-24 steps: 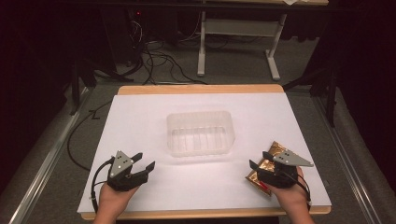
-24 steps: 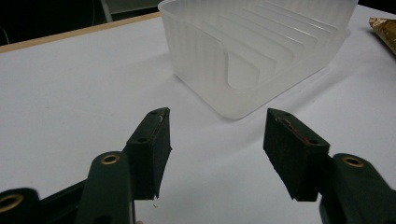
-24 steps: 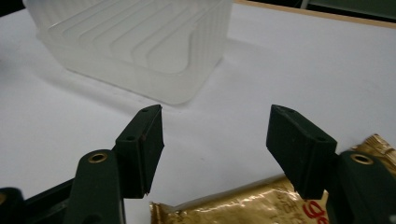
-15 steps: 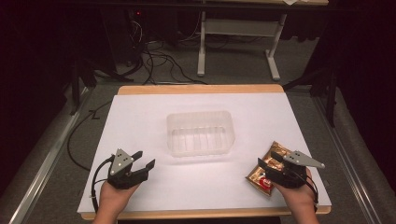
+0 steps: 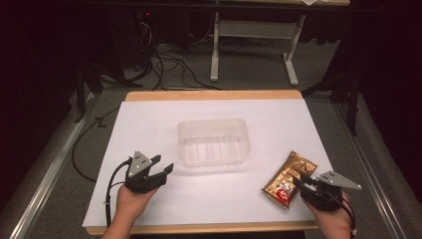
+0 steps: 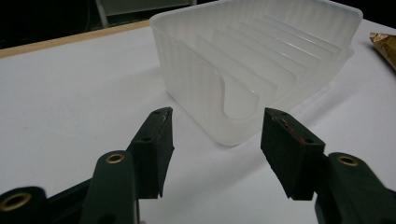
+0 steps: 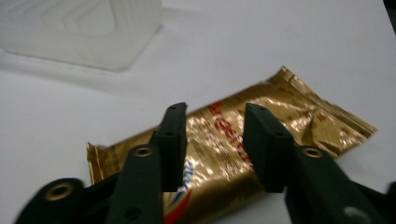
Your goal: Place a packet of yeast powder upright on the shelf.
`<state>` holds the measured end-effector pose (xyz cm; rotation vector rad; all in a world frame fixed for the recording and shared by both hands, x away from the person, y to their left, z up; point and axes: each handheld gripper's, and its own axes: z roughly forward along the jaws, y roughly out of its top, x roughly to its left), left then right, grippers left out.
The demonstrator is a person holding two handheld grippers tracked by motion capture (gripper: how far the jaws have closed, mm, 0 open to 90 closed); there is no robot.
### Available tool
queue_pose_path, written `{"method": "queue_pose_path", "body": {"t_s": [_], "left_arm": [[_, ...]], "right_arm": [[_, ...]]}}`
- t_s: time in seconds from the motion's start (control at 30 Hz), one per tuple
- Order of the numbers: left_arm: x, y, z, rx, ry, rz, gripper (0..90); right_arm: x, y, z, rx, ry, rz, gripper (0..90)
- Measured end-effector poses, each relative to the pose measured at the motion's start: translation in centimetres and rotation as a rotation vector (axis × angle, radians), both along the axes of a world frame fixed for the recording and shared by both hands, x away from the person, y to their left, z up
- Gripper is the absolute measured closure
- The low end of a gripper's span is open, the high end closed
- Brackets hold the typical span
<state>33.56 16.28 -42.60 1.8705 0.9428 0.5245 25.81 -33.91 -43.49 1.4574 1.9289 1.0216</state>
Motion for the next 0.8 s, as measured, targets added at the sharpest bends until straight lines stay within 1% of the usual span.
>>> {"method": "queue_pose_path", "body": {"t_s": [0.03,0.07,0.1,0.13,0.17,0.23,0.27,0.3,0.33,0.4,0.43,0.47,0.5,0.6,0.7,0.73,0.77,0.8], "left_arm": [[0.1,-0.1,0.0,0.002,0.001,-0.003,44.4],[0.3,-0.5,0.0,0.002,0.001,-0.008,44.4],[0.3,-0.5,0.0,0.002,0.001,-0.008,44.4],[0.5,-0.8,0.0,0.004,-0.003,-0.014,44.3],[0.5,-0.8,0.0,0.004,-0.003,-0.014,44.3],[0.6,-0.9,0.0,-0.004,-0.002,-0.019,44.3],[0.7,-1.0,-0.1,-0.005,-0.001,-0.019,44.3],[0.7,-1.0,-0.1,-0.005,-0.001,-0.019,44.3],[0.7,-1.0,0.0,-0.011,0.001,-0.020,44.3],[0.7,-0.9,0.0,-0.011,-0.003,-0.016,44.3],[0.7,-0.9,0.0,-0.011,-0.003,-0.016,44.3],[0.7,-0.8,0.0,-0.015,-0.001,-0.021,44.3],[0.7,-0.8,0.0,-0.015,-0.001,-0.021,44.3],[0.5,-0.7,0.1,-0.012,-0.008,-0.019,44.2],[0.4,-0.6,0.1,-0.002,-0.007,-0.018,44.2],[0.3,-0.4,0.1,0.003,-0.008,-0.018,44.1],[0.3,-0.4,0.1,0.003,-0.008,-0.018,44.1],[0.1,-0.2,0.0,0.004,-0.010,-0.011,44.1]], "right_arm": [[0.0,0.0,0.0,0.000,0.000,0.000,72.7],[-0.2,-0.4,-0.3,-0.017,0.043,-0.008,83.7],[-0.2,-0.4,-0.3,-0.017,0.043,-0.008,83.7],[-0.5,-0.9,-0.5,-0.028,0.078,-0.011,90.0],[-0.5,-0.9,-0.5,-0.028,0.078,-0.011,90.0],[-0.7,-1.2,-0.7,-0.014,0.112,-0.021,90.0],[-0.8,-1.2,-0.9,-0.012,0.141,-0.019,90.0],[-0.8,-1.2,-0.9,-0.012,0.141,-0.019,90.0],[-0.8,-1.2,-1.1,-0.012,0.151,-0.013,90.0],[-0.7,-0.5,-1.8,-0.043,0.203,0.021,90.0],[-0.7,-0.5,-1.8,-0.043,0.203,0.021,90.0],[-0.5,-0.1,-2.1,-0.059,0.236,0.030,90.0],[-0.5,-0.1,-2.1,-0.059,0.236,0.030,90.0],[-0.1,0.7,-2.6,-0.085,0.268,0.054,90.0],[0.1,0.9,-2.7,-0.088,0.260,0.070,90.0],[0.4,1.3,-2.7,-0.090,0.260,0.083,90.0],[0.4,1.3,-2.7,-0.090,0.260,0.083,90.0],[0.8,1.9,-2.7,-0.097,0.260,0.099,90.0]]}}
